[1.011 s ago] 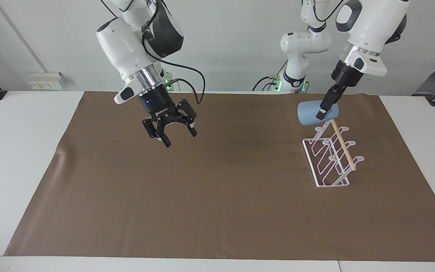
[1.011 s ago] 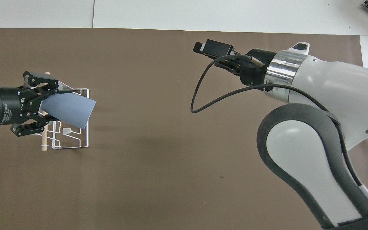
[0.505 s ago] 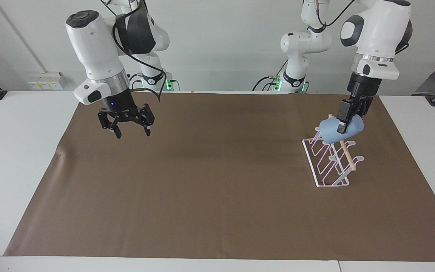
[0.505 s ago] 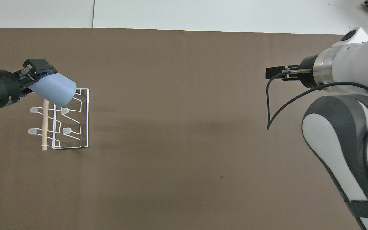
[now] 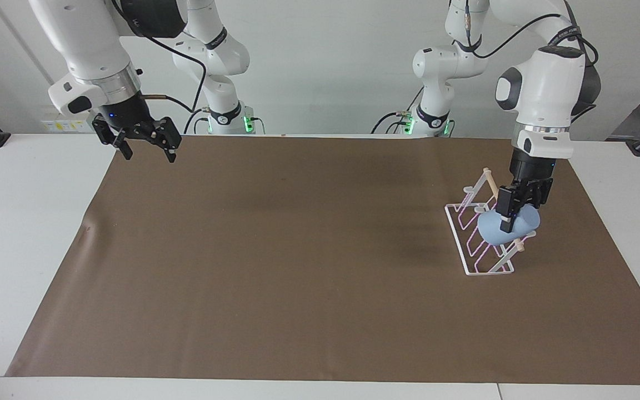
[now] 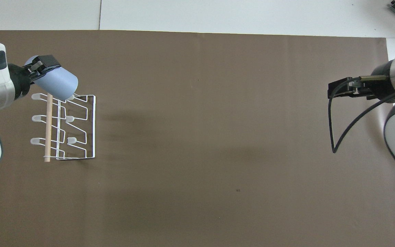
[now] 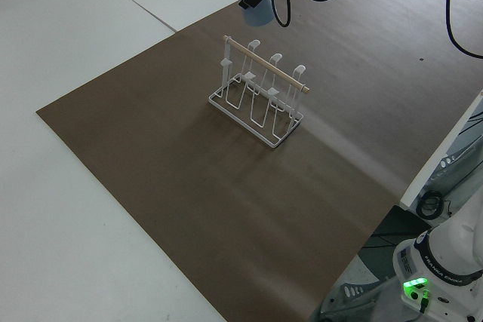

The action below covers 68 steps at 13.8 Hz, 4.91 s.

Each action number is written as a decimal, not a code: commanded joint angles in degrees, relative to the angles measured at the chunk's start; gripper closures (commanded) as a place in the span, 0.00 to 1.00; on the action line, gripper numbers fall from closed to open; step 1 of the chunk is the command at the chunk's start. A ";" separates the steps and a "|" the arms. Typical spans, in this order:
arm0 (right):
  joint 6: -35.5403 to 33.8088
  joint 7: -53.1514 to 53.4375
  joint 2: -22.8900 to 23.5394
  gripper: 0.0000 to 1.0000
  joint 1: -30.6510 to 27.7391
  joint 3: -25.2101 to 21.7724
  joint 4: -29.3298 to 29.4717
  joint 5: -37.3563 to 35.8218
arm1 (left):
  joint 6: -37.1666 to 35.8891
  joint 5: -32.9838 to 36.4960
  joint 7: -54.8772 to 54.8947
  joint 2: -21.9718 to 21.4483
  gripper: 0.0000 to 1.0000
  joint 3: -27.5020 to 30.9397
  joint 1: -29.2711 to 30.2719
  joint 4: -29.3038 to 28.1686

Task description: Hang cup on cup holder

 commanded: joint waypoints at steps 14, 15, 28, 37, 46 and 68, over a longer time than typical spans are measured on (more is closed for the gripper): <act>-2.61 -0.20 -3.60 0.00 2.18 -10.95 -3.29 -0.22 | 8.22 8.33 0.32 -0.51 1.00 0.06 0.38 -8.40; -2.61 -0.46 -3.69 0.00 2.63 -12.80 -4.07 -0.22 | 8.48 8.33 0.32 -0.51 1.00 0.06 0.38 -8.58; -2.43 -8.20 -3.78 0.00 1.67 -11.76 -4.26 -0.22 | 8.75 9.04 0.50 -0.69 0.00 0.06 0.82 -9.37; -3.13 -7.76 -5.18 0.00 2.28 -11.85 -4.26 -0.31 | -4.40 8.86 3.65 -1.30 0.00 -0.20 0.64 -1.74; -3.31 -7.76 -9.05 0.00 2.63 -11.85 -4.26 -0.22 | -34.73 -2.39 19.65 -2.89 0.00 -0.64 0.38 13.38; -4.27 -8.11 -13.80 0.00 5.88 -9.48 -12.78 -0.13 | -64.91 -6.70 32.75 -0.95 0.00 0.06 4.07 30.45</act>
